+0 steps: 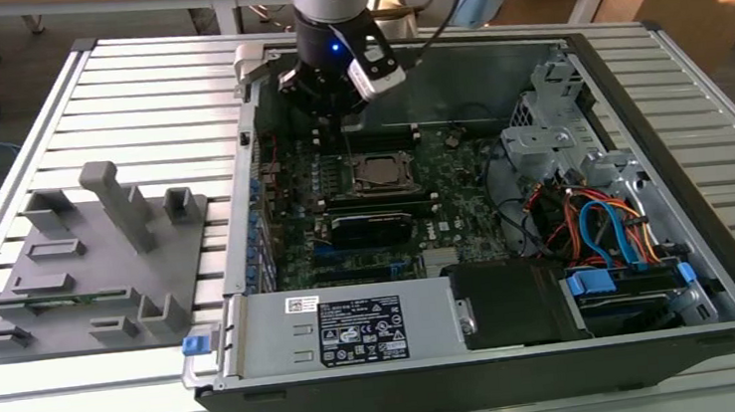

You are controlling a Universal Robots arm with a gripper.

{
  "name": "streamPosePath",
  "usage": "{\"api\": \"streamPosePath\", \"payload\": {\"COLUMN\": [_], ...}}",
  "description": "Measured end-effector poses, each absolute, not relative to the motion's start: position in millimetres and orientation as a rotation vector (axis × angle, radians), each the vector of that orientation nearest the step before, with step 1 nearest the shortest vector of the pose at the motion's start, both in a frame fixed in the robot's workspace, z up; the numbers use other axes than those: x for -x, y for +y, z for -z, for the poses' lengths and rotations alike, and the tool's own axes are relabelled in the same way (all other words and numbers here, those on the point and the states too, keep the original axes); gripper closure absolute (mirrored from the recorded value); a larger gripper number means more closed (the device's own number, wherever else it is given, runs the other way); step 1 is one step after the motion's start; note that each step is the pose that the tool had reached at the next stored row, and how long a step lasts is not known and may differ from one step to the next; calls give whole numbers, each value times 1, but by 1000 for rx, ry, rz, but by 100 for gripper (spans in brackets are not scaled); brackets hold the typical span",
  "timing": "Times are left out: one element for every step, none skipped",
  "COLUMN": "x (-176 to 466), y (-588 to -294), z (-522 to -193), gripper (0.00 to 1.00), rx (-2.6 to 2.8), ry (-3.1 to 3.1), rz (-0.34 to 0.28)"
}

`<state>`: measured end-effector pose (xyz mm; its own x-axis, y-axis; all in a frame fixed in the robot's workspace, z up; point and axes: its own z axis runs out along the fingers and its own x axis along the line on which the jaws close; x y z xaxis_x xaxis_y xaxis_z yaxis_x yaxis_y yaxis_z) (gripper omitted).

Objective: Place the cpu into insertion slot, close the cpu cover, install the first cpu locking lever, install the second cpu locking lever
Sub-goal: 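Install the first cpu locking lever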

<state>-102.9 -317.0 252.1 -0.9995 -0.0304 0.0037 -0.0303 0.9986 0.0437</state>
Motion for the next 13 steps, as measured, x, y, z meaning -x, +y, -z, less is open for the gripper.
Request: {"api": "streamPosePath", "payload": {"x": [103, 103, 103, 103, 103, 103, 103, 103, 103, 103, 103, 103, 103], "y": [-317, -316, -315, -314, -313, -313, -312, -312, -311, -311, -311, -310, -310], "z": [-253, -254, -254, -254, -254, -254, -254, -254, -255, -254, -254, -255, -255], "gripper": [90, 90, 90, 90, 90, 90, 90, 90, 90, 90, 90, 90, 90], "rx": [-48, -48, -49, -49, -49, -49, -49, -49, -49, -49, -50, -50, -50], "ry": [-3136, -3136, -3137, -3137, -3138, -3139, -3140, -3140, -3141, -3141, -3141, -3142, -3142], "rz": [69, 69, 69, 69, 69, 69, 69, 69, 69, 69, 69, 69, 69]}}
